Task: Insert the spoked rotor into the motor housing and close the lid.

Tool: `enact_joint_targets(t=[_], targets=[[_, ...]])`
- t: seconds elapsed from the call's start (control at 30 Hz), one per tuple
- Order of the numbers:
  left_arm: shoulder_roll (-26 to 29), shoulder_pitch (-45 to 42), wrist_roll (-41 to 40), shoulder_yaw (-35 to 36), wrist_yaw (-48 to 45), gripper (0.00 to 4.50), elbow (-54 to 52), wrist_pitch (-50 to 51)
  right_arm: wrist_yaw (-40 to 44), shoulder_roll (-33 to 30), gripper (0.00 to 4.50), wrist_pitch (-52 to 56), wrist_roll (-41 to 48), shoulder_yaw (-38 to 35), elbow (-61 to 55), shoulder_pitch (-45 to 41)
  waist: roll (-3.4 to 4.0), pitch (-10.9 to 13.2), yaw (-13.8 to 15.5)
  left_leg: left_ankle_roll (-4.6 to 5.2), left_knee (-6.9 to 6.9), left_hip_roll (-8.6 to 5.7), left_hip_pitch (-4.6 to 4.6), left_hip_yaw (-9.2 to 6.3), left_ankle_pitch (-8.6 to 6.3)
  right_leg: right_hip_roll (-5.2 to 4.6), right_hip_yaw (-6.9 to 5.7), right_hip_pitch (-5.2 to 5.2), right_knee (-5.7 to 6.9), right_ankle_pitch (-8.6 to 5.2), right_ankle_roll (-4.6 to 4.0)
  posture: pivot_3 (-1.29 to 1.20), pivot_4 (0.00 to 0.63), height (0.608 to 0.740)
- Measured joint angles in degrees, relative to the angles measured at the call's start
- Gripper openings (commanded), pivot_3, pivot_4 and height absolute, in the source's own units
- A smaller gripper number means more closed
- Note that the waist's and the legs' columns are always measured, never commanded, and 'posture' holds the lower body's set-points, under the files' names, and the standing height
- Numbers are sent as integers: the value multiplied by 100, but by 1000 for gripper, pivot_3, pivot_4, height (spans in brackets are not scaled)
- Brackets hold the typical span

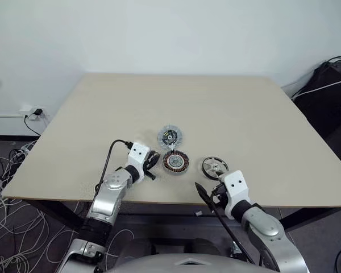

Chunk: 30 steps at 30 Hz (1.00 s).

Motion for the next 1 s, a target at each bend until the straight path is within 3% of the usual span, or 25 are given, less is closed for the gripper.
enact_joint_targets(t=[0.87,1.0], targets=[[-586,-1026,298,-483,-141,678,1777,-36,-88,126,4500,-54,-28,22,5,60,-10,6,-3,22,15,0,-3,-1,9,3,0,3,0,5,9,0,0,740],[-591,-1026,306,-503,-125,2016,1846,-36,-97,146,4500,-54,-43,22,5,61,-10,6,-3,10,16,0,-8,-1,1,1,0,1,0,5,9,0,0,740]])
